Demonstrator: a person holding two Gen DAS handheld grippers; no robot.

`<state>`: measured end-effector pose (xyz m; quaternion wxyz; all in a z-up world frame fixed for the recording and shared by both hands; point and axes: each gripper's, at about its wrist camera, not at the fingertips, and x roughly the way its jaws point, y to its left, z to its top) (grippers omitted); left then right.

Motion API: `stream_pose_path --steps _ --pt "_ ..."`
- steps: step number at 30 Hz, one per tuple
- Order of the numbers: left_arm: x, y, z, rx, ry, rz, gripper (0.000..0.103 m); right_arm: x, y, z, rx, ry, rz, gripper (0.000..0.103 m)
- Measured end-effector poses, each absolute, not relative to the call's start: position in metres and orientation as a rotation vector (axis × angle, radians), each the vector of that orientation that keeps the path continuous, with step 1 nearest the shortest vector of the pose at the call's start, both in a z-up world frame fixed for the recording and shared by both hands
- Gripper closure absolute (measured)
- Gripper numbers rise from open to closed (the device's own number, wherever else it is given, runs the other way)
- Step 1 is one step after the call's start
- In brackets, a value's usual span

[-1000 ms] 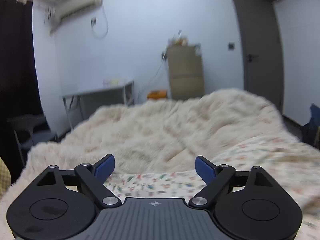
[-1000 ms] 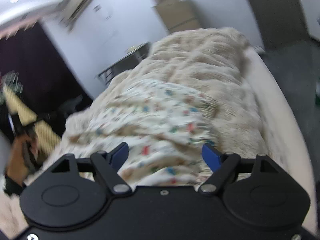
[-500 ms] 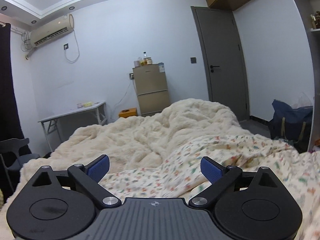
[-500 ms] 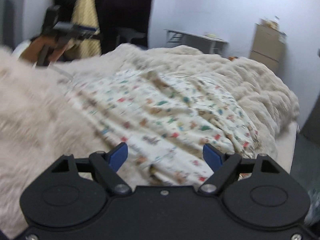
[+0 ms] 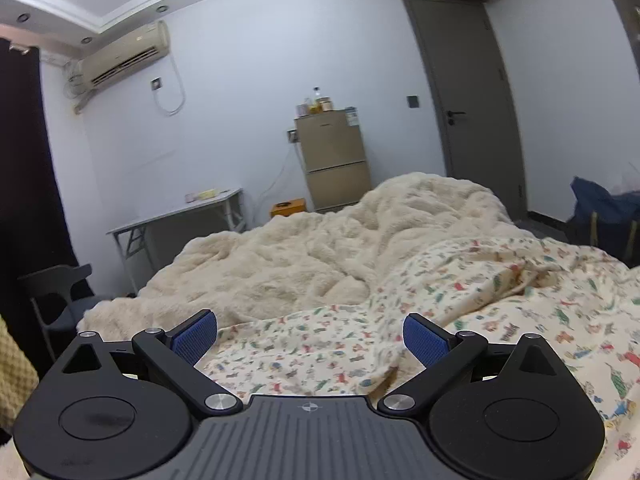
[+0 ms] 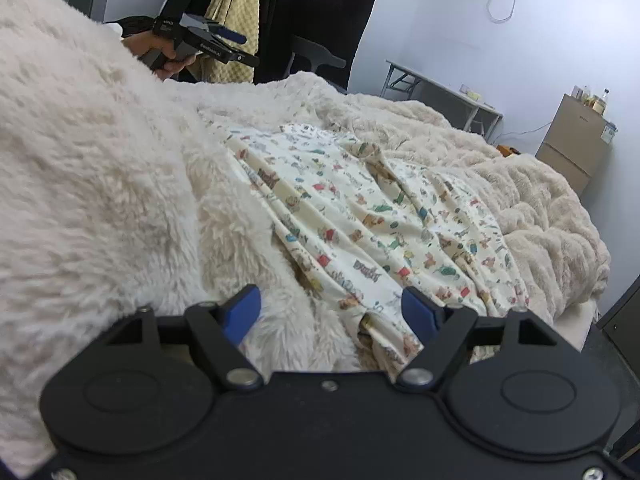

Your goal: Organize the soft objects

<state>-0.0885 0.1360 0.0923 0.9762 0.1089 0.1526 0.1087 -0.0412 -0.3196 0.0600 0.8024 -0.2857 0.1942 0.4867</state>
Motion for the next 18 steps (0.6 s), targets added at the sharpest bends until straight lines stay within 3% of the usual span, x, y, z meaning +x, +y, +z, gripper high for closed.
stream_pose_path --steps 5,12,18 --pt "-0.086 0.137 0.088 0.232 0.328 0.230 0.004 -0.044 -0.324 0.062 -0.644 0.358 0.999 0.029" --pt "-0.091 0.141 0.088 0.247 0.341 0.206 0.004 -0.046 -0.318 0.059 -0.672 0.346 1.036 0.052" --pt "-0.109 0.157 0.086 0.377 0.353 0.295 0.004 -0.032 -0.302 0.048 -0.681 0.371 1.030 0.053"
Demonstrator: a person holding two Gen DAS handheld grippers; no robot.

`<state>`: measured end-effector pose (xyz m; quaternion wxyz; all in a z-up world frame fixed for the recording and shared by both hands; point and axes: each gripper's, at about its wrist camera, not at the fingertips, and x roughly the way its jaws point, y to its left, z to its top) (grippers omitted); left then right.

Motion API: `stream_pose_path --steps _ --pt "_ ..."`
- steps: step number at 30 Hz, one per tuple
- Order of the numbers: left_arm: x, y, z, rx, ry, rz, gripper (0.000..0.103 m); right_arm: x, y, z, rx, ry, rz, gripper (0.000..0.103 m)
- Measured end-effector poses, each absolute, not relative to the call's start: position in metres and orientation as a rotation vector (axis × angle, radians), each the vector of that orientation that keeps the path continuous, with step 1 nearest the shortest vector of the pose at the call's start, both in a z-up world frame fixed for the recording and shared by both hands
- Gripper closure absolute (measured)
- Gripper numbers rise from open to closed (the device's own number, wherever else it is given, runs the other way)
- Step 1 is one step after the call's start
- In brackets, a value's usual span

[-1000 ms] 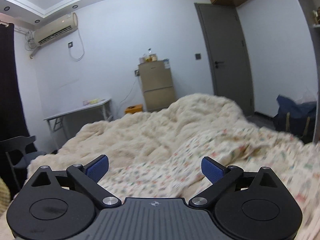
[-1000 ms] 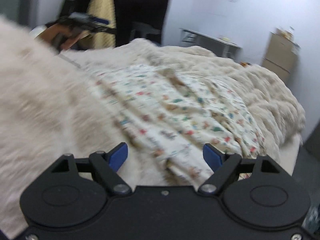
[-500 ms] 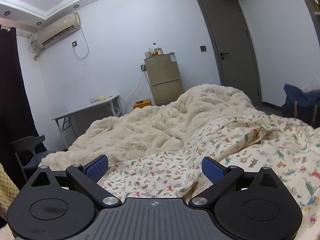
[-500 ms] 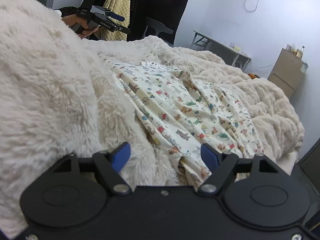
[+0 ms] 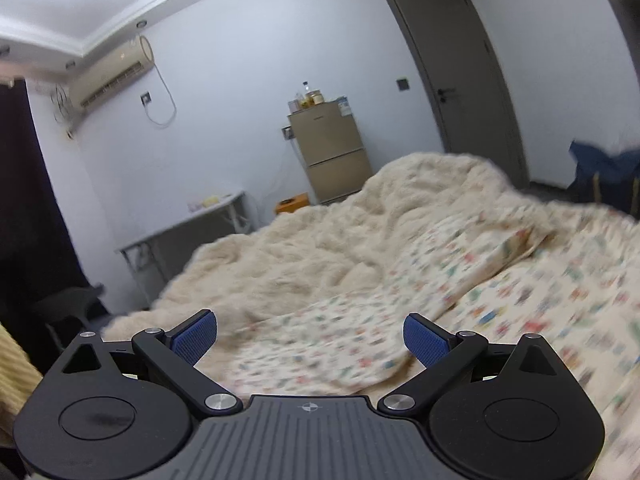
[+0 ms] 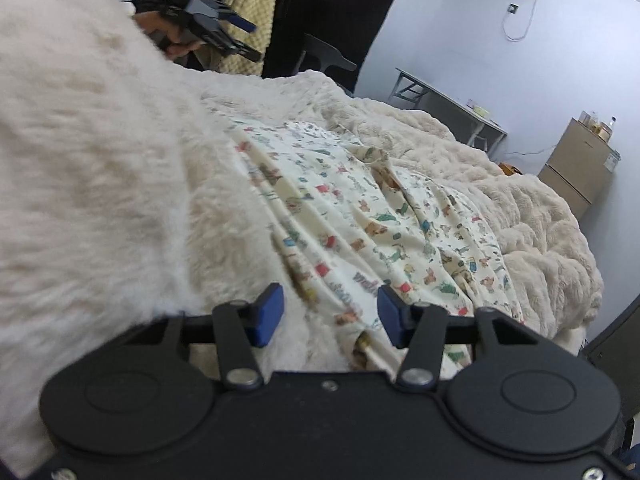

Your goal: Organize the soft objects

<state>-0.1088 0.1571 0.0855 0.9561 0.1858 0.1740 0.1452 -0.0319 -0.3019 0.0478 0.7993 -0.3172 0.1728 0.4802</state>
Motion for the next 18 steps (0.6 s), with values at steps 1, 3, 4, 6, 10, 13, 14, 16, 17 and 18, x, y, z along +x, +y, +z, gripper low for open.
stream_pose_path --steps 1,3,4,6,10,13,14,16,17,18 --pt "-0.112 0.162 0.085 0.395 0.364 0.319 0.004 -0.029 -0.299 0.046 -0.678 0.383 1.031 0.054" --pt "-0.126 0.187 0.082 0.390 0.401 0.380 0.003 -0.023 -0.293 0.042 -0.674 0.410 1.046 0.067" --pt "-0.134 0.203 0.080 0.372 0.423 0.410 0.003 -0.021 -0.291 0.039 -0.675 0.427 1.067 0.078" --pt "-0.150 0.246 0.070 0.285 0.495 0.494 0.003 -0.025 -0.287 0.034 -0.698 0.426 1.100 0.089" --pt "-0.179 0.331 0.036 0.012 0.597 0.600 0.003 -0.032 -0.298 0.046 -0.696 0.390 1.107 0.098" --pt "-0.186 0.368 0.006 -0.237 0.594 0.534 0.004 -0.037 -0.318 0.058 -0.637 0.369 1.131 0.099" --pt "-0.184 0.372 0.001 -0.276 0.596 0.513 0.004 -0.039 -0.323 0.061 -0.629 0.367 1.142 0.100" --pt "-0.165 0.375 -0.020 -0.340 0.632 0.418 0.004 -0.043 -0.333 0.065 -0.606 0.371 1.192 0.103" --pt "-0.155 0.377 -0.033 -0.376 0.651 0.364 0.004 -0.044 -0.334 0.065 -0.597 0.377 1.221 0.103" --pt "-0.142 0.375 -0.043 -0.379 0.683 0.338 0.004 -0.045 -0.334 0.065 -0.594 0.385 1.245 0.103"
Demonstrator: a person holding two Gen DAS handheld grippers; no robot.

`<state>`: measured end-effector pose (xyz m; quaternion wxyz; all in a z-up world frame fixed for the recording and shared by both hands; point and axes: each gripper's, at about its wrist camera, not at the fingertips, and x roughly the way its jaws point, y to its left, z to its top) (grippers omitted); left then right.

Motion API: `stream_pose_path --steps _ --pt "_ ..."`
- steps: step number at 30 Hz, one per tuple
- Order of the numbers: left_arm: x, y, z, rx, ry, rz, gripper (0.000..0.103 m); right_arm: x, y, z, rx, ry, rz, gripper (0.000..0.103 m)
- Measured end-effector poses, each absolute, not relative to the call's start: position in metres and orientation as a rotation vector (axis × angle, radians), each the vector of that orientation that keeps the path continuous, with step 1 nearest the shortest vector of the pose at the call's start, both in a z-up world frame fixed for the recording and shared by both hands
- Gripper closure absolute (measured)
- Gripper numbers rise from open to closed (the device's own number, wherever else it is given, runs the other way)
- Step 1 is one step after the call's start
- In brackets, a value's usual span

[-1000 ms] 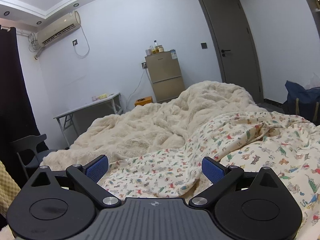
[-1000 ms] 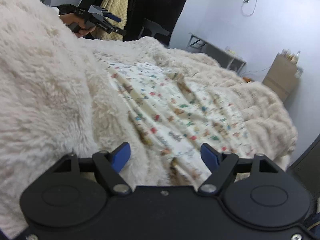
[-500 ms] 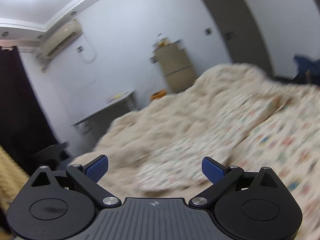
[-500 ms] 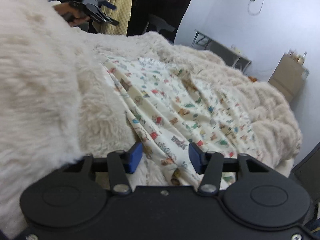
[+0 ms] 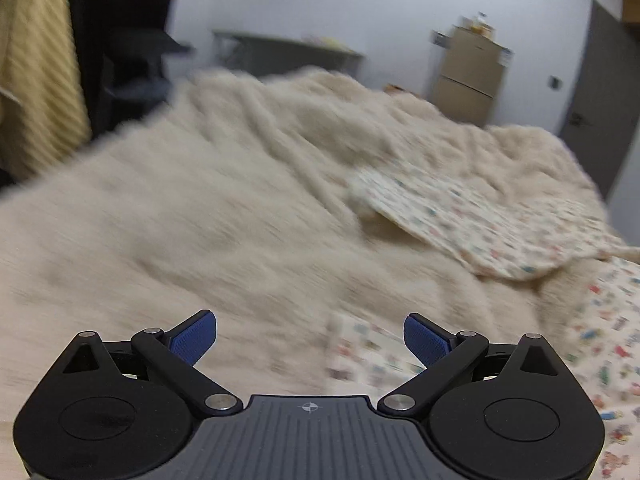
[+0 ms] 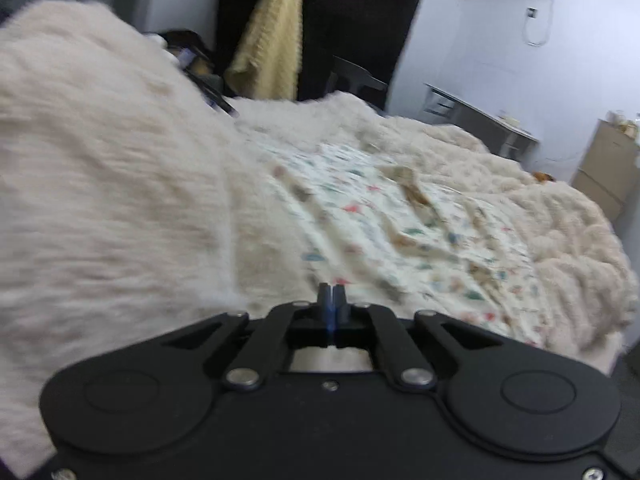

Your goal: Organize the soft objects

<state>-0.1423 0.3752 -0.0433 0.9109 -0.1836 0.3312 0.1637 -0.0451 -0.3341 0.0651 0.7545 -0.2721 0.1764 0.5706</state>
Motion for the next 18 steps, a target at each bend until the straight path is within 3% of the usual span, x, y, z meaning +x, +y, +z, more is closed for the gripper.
stream_pose_path --steps 2,3,4,5,7,9,10,16,18 --pt "-0.129 0.370 -0.059 -0.363 0.727 0.332 0.006 -0.043 -0.332 0.065 -0.605 0.395 1.231 0.103" --pt "-0.116 0.371 -0.072 -0.365 0.773 0.341 0.014 -0.041 -0.331 0.065 -0.606 0.397 1.214 0.099" --pt "-0.110 0.373 -0.081 -0.370 0.800 0.346 0.031 -0.040 -0.331 0.066 -0.602 0.397 1.199 0.089" --pt "-0.099 0.375 -0.095 -0.388 0.832 0.333 0.041 -0.038 -0.333 0.068 -0.580 0.383 1.186 0.082" --pt "-0.094 0.375 -0.104 -0.368 0.848 0.326 0.075 -0.031 -0.343 0.074 -0.507 0.343 1.153 0.048" --pt "-0.089 0.372 -0.100 -0.284 0.841 0.351 0.097 -0.024 -0.349 0.077 -0.445 0.317 1.123 0.046" --pt "-0.088 0.372 -0.097 -0.260 0.837 0.365 0.101 -0.022 -0.349 0.077 -0.434 0.314 1.119 0.046" --pt "-0.069 0.401 -0.048 0.072 0.769 0.742 0.103 -0.021 -0.341 0.074 -0.452 0.295 1.128 0.046" --pt "-0.057 0.416 -0.051 0.197 0.842 0.861 0.103 -0.021 -0.336 0.072 -0.454 0.292 1.133 0.046"
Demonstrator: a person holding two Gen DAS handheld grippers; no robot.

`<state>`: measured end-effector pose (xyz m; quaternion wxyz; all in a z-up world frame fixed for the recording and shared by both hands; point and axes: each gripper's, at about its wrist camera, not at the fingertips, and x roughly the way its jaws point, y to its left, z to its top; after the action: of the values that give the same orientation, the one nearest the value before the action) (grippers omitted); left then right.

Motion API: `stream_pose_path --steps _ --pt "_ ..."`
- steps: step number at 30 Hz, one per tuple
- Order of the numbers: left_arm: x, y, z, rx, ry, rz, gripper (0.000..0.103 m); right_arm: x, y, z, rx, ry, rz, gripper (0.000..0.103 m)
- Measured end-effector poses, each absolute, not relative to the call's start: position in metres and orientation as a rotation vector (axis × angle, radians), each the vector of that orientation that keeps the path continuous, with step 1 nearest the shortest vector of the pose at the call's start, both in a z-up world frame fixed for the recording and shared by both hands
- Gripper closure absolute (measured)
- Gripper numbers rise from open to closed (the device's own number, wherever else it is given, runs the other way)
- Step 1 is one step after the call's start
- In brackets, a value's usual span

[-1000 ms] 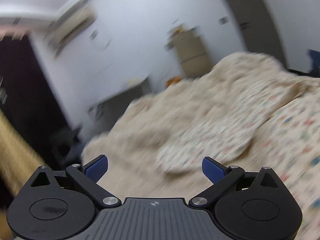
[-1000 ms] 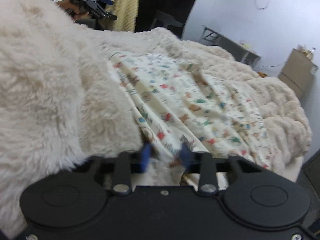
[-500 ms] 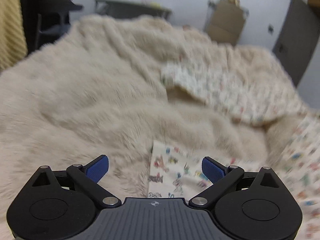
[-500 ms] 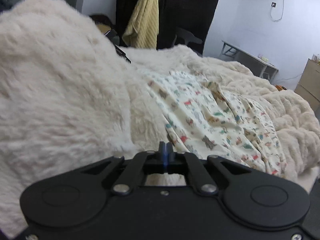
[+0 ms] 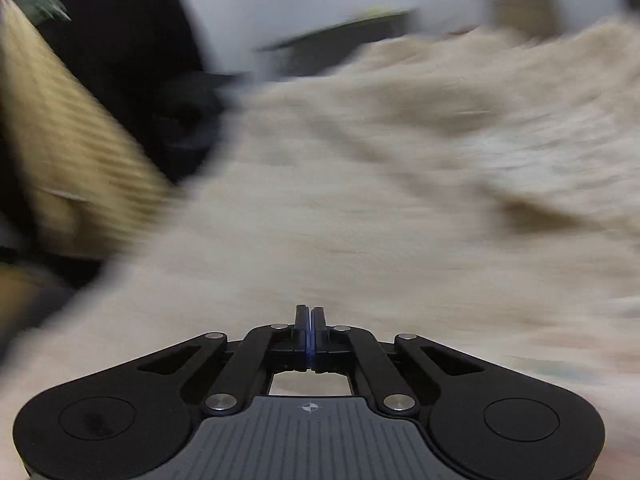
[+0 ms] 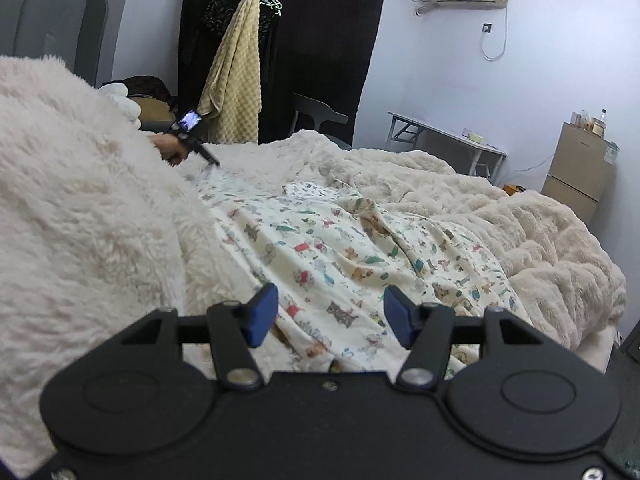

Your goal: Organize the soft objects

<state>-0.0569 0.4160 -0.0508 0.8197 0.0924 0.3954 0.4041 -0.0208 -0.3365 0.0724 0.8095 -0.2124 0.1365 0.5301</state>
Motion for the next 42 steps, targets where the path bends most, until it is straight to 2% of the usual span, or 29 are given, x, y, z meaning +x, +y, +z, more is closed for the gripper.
stream_pose_path --steps 2,3,4,5,6,10,14,19,24,26,32,33,34,35,36,37,40,42 --pt "-0.064 0.429 -0.049 0.059 0.855 0.777 0.099 -0.018 -0.332 0.070 -0.458 0.296 1.135 0.046" --pt "-0.075 0.437 -0.045 -0.071 0.833 0.713 0.076 -0.018 -0.329 0.068 -0.463 0.301 1.132 0.046" --pt "-0.085 0.444 -0.042 -0.199 0.808 0.646 0.039 -0.017 -0.327 0.066 -0.468 0.305 1.129 0.046" --pt "-0.093 0.448 -0.041 -0.276 0.785 0.604 0.025 -0.017 -0.327 0.065 -0.472 0.306 1.126 0.046" --pt "-0.102 0.452 -0.042 -0.366 0.751 0.546 0.018 -0.016 -0.327 0.064 -0.474 0.306 1.124 0.045" --pt "-0.119 0.463 -0.067 -0.614 0.753 0.341 0.019 -0.014 -0.325 0.064 -0.457 0.303 1.123 0.042" --pt "-0.123 0.442 -0.094 -0.625 0.840 0.199 0.021 -0.014 -0.323 0.064 -0.463 0.304 1.117 0.041" --pt "-0.116 0.439 -0.090 -0.556 0.821 0.257 0.021 -0.013 -0.323 0.063 -0.452 0.299 1.123 0.041" --pt "-0.049 0.458 -0.068 -0.777 0.659 0.258 0.019 -0.007 -0.320 0.062 -0.416 0.300 1.103 0.040" --pt "-0.004 0.459 -0.081 -0.994 0.604 0.170 0.018 -0.006 -0.319 0.061 -0.413 0.307 1.101 0.040" --pt "0.085 0.441 -0.126 -1.344 0.493 0.258 0.021 -0.004 -0.317 0.059 -0.411 0.316 1.089 0.040" --pt "0.094 0.438 -0.130 -1.367 0.468 0.280 0.027 -0.005 -0.317 0.059 -0.410 0.315 1.085 0.040" --pt "0.101 0.435 -0.130 -1.372 0.441 0.299 0.042 -0.005 -0.317 0.061 -0.411 0.313 1.082 0.040" --pt "0.106 0.432 -0.130 -1.369 0.415 0.314 0.051 -0.006 -0.317 0.062 -0.411 0.310 1.078 0.040" --pt "0.111 0.426 -0.121 -1.283 0.372 0.342 0.074 -0.007 -0.317 0.063 -0.412 0.307 1.074 0.040" --pt "0.117 0.418 -0.108 -1.166 0.323 0.374 0.087 -0.008 -0.317 0.065 -0.414 0.303 1.069 0.039" --pt "0.114 0.414 -0.084 -0.923 0.288 0.470 0.100 -0.011 -0.318 0.070 -0.415 0.286 1.075 0.037" --pt "0.104 0.418 -0.069 -0.805 0.275 0.565 0.100 -0.011 -0.318 0.071 -0.414 0.282 1.081 0.036"
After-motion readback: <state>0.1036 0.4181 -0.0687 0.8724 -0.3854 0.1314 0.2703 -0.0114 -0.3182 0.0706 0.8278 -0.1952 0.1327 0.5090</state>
